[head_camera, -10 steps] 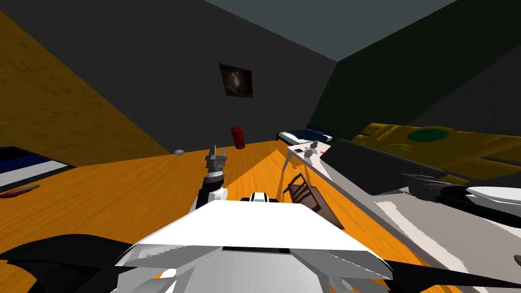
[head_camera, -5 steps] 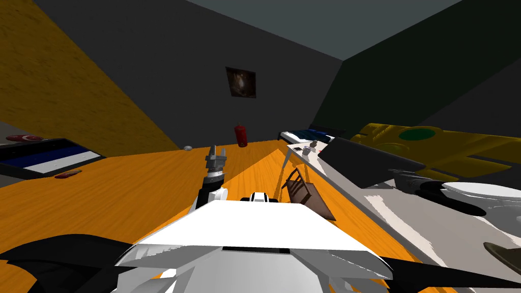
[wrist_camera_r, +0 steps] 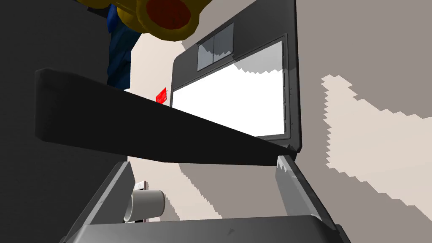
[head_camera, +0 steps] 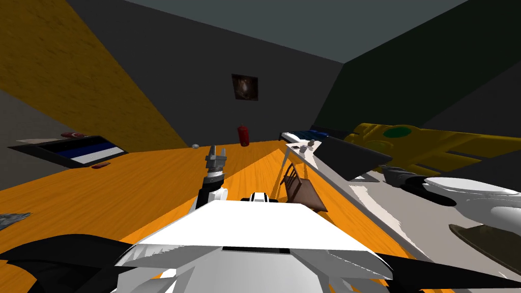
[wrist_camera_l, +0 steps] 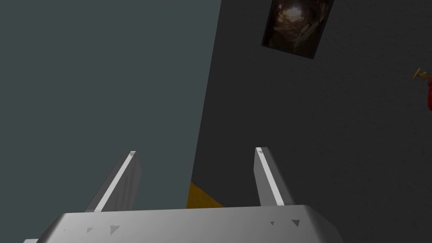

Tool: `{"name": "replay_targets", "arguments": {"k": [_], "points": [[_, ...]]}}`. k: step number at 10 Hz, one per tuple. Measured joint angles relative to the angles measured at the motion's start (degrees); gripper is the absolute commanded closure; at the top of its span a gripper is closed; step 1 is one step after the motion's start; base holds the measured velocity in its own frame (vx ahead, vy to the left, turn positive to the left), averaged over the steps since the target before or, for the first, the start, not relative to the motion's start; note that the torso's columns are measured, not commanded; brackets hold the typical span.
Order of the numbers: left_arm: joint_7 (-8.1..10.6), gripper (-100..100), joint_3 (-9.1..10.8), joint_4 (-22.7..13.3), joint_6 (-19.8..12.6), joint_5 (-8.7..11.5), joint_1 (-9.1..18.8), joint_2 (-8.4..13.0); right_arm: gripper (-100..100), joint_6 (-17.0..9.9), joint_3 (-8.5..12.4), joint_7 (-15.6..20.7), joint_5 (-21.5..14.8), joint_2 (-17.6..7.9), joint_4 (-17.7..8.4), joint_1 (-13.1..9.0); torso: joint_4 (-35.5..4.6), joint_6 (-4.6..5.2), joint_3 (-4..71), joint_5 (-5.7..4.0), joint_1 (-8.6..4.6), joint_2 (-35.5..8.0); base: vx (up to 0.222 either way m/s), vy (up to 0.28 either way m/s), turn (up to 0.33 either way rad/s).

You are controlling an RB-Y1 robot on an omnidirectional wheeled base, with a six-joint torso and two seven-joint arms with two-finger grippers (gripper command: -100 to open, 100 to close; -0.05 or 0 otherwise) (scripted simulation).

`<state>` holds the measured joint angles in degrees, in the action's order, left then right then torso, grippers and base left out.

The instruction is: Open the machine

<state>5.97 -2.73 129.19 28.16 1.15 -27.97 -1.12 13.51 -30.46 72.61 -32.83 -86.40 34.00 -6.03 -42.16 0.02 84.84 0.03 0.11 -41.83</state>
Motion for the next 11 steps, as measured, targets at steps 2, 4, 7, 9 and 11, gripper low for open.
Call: {"name": "replay_targets", "arguments": {"k": [2, 4, 7, 9, 11], "points": [[0.0, 0, 0.0, 0.0, 0.0, 0.0, 0.0, 0.0, -100, -0.11, 0.64, 2.7, -0.53, 0.95, -0.33, -1.46, -0.08, -0.02, -0.17, -0.02, -0.1, -0.31, -0.125, -0.058, 0.104], [0.0, 0, 0.0, 0.0, 0.0, 0.0, 0.01, 0.0, -100, -1.17, 1.37, 4.83, -0.66, 1.33, 0.84, -1.9, -0.19, 0.04, -0.39, -0.04, -0.14, -0.62, -0.146, -0.071, 0.09], [0.0, 0, 0.0, 0.0, 0.0, 0.0, 0.02, 0.0, -100, -2.99, 2.82, 7.83, -0.73, 1.86, 2.71, -2.45, -0.14, -0.04, -0.31, -0.01, -0.06, -0.53, -0.184, -0.076, 0.111], [0.0, 0, 0.0, 0.0, 0.0, 0.0, 0.01, 0.0, -100, -3.4, 3.95, 11.21, -1.2, 2.85, 2.66, -4.07, -0.11, 0.03, -0.23, -0.06, -0.17, -0.36, -0.102, -0.059, 0.025], [0.0, 0, 0.0, 0.0, 0.0, 0.0, 0.0, 0.0, -100, -4.31, 4.1, 11.94, -1.2, 2.87, 3.74, -4.32, -0.03, -0.1, -0.09, 0.03, 0.06, -0.21, -0.118, -0.054, 0.141]]}}
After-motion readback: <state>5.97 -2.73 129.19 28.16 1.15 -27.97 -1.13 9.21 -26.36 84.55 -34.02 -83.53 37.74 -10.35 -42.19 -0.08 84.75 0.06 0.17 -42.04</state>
